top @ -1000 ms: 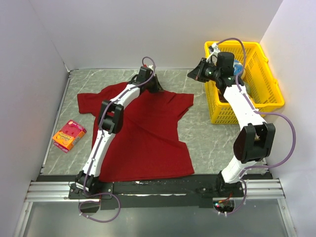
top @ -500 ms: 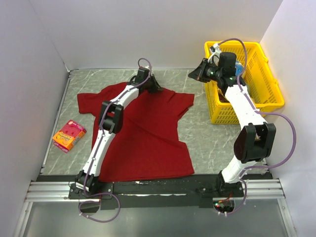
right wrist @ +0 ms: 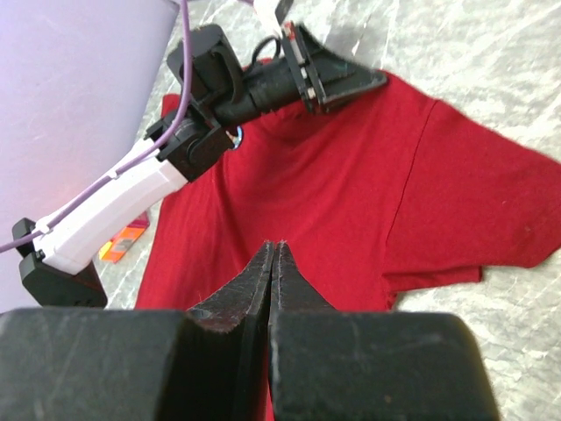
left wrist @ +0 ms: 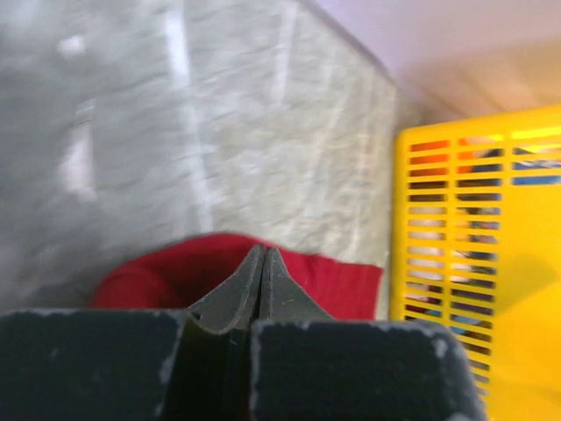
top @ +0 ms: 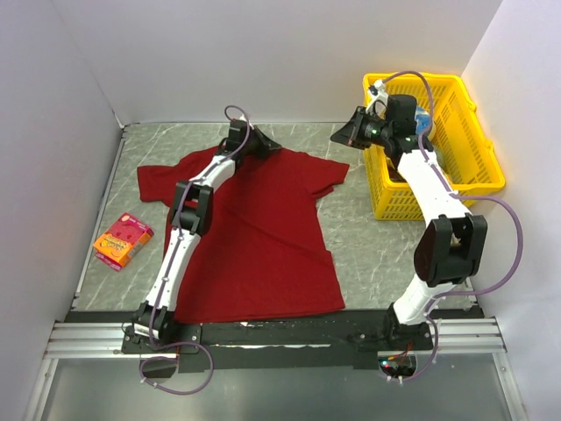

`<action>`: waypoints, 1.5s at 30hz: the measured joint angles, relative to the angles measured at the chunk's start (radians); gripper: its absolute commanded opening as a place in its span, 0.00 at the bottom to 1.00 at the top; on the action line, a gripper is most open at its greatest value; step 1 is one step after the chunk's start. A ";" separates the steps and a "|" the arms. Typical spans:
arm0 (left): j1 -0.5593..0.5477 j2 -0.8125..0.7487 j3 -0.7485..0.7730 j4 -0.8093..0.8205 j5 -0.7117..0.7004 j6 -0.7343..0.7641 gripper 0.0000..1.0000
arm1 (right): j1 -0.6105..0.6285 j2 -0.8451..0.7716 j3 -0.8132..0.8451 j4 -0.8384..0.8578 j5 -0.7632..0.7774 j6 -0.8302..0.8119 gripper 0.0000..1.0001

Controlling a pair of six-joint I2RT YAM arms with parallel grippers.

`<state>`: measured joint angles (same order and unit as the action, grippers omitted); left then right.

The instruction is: Pin the brooch onto the clothing

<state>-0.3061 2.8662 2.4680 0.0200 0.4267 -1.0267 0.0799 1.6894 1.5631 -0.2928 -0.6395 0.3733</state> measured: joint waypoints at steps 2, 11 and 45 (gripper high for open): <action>-0.003 0.001 -0.007 0.053 0.009 -0.016 0.06 | 0.000 0.010 0.000 -0.006 -0.006 0.000 0.00; -0.013 -0.265 -0.379 0.173 0.074 0.029 0.13 | 0.021 0.015 0.000 -0.069 0.016 -0.035 0.00; -0.181 -1.446 -1.637 -0.895 -0.680 0.110 0.01 | 0.814 -0.072 -0.590 -0.326 0.627 0.025 0.00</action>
<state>-0.4873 1.4200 0.8307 -0.8753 -0.2531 -0.9165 0.8940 1.6176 0.9733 -0.6186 -0.0124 0.3985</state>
